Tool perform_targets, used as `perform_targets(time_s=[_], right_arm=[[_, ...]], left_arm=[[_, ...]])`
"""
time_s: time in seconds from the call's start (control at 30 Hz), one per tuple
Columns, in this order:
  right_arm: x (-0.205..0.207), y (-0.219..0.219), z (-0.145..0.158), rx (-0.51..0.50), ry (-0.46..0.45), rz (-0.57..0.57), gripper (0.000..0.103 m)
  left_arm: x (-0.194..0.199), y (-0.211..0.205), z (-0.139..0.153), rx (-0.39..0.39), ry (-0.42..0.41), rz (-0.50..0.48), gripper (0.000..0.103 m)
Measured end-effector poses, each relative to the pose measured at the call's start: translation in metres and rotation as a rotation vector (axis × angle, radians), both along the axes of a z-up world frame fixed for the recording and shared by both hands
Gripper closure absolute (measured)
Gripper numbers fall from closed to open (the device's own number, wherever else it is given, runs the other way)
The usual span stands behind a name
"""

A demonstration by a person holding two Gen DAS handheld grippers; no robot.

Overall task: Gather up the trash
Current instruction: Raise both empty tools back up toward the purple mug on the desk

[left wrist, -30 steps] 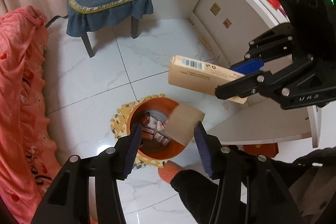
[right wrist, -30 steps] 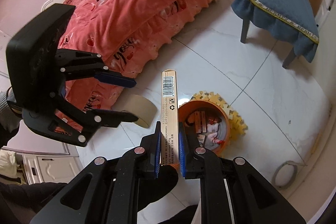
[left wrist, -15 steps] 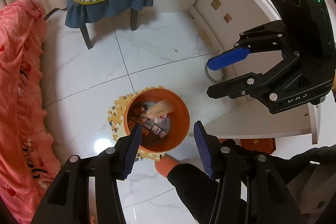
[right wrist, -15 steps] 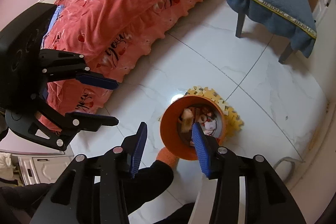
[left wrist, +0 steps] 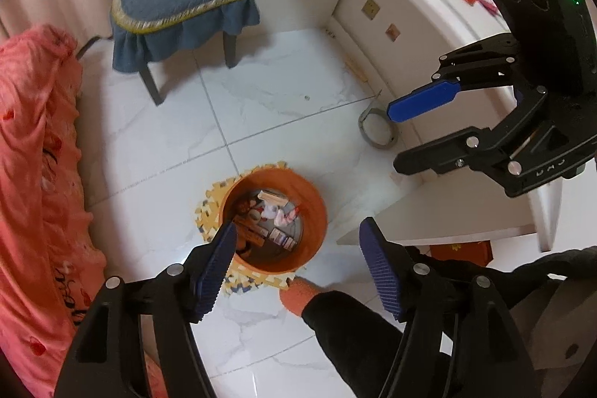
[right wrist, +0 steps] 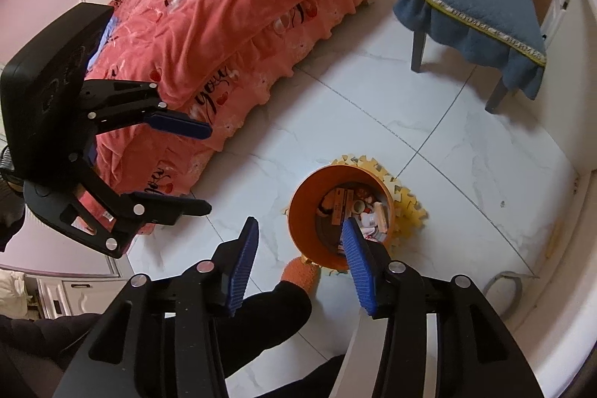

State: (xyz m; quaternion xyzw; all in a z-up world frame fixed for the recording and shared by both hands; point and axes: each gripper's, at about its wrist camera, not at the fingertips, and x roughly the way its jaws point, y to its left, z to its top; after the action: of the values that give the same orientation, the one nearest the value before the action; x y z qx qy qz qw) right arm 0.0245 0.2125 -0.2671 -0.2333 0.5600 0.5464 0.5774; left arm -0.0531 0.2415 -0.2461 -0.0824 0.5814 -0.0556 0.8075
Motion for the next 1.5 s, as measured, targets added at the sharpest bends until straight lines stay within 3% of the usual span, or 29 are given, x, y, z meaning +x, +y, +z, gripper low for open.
perform_targets(time_s=[0.07,0.13,0.23,0.57,0.77,1.07,1.5], right_arm=[[0.002,-0.014,0.017,0.022,-0.008,-0.015,0.042],[0.002,-0.029,0.037,0.048,-0.02,-0.034,0.041],[0.003,-0.054,0.065,0.086,-0.039,-0.055,0.038],[0.011,-0.165,0.151,0.18,-0.137,-0.177,0.035],[0.02,-0.243,0.183,0.216,-0.193,-0.29,0.032],[0.035,-0.349,0.189,0.214,-0.23,-0.488,0.03],[0.043,-0.447,0.159,0.168,-0.21,-0.635,0.029]], left_arm=[[0.002,-0.009,0.009,0.013,-0.01,-0.013,0.034],[0.004,-0.02,0.02,0.037,-0.021,-0.028,0.033],[0.006,-0.04,0.04,0.059,-0.053,-0.054,0.018],[0.023,-0.122,0.097,0.107,-0.146,-0.211,0.018],[0.037,-0.181,0.119,0.127,-0.194,-0.351,0.017],[0.069,-0.261,0.118,0.098,-0.211,-0.517,0.015],[0.127,-0.356,0.073,0.077,-0.144,-0.696,0.015]])
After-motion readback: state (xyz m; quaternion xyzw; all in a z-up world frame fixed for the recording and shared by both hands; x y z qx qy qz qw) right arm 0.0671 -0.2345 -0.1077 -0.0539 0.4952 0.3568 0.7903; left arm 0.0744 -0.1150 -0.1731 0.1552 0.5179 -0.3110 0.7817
